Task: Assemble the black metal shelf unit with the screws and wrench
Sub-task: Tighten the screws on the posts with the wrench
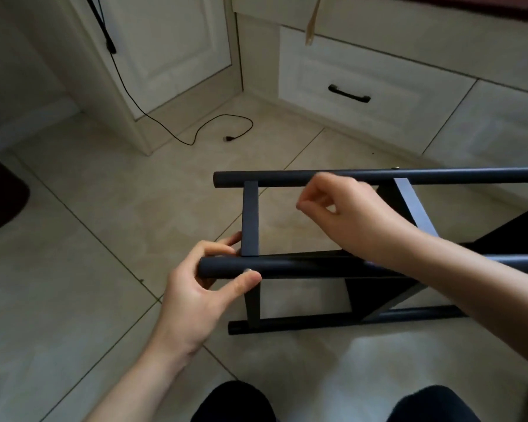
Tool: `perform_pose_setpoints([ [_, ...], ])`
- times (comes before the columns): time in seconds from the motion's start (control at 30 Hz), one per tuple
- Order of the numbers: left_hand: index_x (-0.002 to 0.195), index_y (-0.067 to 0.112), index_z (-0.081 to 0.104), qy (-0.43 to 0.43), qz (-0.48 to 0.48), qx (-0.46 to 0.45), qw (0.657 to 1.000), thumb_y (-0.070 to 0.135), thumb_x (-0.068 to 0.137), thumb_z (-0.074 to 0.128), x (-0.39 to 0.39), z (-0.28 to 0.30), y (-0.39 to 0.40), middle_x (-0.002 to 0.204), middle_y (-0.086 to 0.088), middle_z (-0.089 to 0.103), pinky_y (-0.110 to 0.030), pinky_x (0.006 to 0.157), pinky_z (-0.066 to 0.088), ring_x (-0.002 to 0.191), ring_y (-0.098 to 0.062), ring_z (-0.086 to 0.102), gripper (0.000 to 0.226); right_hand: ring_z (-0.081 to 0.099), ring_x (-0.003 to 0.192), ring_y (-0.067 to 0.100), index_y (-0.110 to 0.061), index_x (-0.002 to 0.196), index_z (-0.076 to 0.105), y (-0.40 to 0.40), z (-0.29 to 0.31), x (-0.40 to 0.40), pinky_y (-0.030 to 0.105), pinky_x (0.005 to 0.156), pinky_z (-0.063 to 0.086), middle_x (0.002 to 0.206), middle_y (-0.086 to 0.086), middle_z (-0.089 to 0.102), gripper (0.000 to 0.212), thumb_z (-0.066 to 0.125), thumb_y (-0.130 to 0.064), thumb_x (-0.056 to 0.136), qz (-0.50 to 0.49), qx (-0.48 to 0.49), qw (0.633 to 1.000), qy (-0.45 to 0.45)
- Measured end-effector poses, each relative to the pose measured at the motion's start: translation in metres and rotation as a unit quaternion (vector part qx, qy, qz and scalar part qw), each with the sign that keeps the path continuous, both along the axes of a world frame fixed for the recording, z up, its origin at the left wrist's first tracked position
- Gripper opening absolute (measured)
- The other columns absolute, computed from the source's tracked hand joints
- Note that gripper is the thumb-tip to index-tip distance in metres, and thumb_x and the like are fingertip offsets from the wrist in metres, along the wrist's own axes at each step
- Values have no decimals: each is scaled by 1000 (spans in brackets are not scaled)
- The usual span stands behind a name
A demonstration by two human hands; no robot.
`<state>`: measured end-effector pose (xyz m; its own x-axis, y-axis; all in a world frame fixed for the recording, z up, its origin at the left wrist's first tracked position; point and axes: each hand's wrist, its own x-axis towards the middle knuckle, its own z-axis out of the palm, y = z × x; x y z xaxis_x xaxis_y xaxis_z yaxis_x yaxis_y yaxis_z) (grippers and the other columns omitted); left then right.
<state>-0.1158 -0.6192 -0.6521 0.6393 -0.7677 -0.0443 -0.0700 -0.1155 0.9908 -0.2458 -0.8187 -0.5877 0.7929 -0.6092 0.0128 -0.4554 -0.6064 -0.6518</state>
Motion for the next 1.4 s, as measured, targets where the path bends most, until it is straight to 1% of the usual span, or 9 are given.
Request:
perform_pose_setpoints([
  [0.07,110,44,64,-43,-36,32,998,59,60,89,8,8,-2,132,26,61,-38,105,49,123,-1,59,58,59,77,-2,-25,94,59,-4,1,15,9,64,46,89,-11,63,4,56,-24,97,2,-24,999,-35],
  [0.17,132,54,48,-137,-100,62,984,63,61,82,23,19,-8,147,35,42,-34,114,34,137,7,41,79,63,74,4,-20,101,61,-13,1,31,20,66,52,84,-9,66,11,51,-16,99,21,-23,999,-37],
  [0.3,146,52,34,-293,-226,101,923,65,69,71,45,35,-22,157,39,16,-28,115,15,150,7,5,87,58,75,-3,-18,114,71,-29,-4,42,5,69,38,83,-13,59,29,47,-9,100,65,-102,992,-36],
  [0.43,150,54,23,-369,-329,143,857,76,76,59,60,45,-36,158,42,0,-36,118,8,149,6,-17,85,58,85,20,-15,130,63,-44,-8,57,25,75,44,98,0,54,32,46,-17,103,142,-198,970,3],
  [0.57,150,51,26,-428,-358,138,818,79,82,51,66,44,-41,159,38,1,-22,120,-1,150,5,-13,78,54,81,20,-16,131,57,-52,-6,69,36,71,49,99,2,47,38,45,-35,102,253,-311,912,89],
  [0.67,147,51,31,-424,-355,122,825,79,82,51,65,41,-40,160,36,8,-11,119,-2,151,5,-4,73,54,78,19,-15,124,59,-58,0,78,34,69,48,95,-1,47,40,45,-43,99,287,-305,901,113],
  [1.07,148,38,43,-422,-332,100,838,69,82,61,59,36,-31,160,29,22,-17,121,7,152,1,9,75,50,78,15,-12,116,64,-56,-7,84,27,70,43,96,-2,49,45,42,-47,99,297,-300,900,108],
  [1.2,142,37,47,-374,-315,86,868,61,82,63,53,32,-31,158,24,31,-15,120,12,152,0,10,67,57,83,18,-9,120,63,-47,-7,75,33,77,48,100,1,53,37,43,-35,103,266,-281,919,72],
  [1.4,142,30,49,-365,-305,76,876,57,81,65,51,28,-32,157,14,36,-22,122,16,153,-4,13,68,55,72,2,-14,121,68,-23,-7,38,15,69,43,88,-9,63,29,48,-12,100,214,-125,969,-2],
])
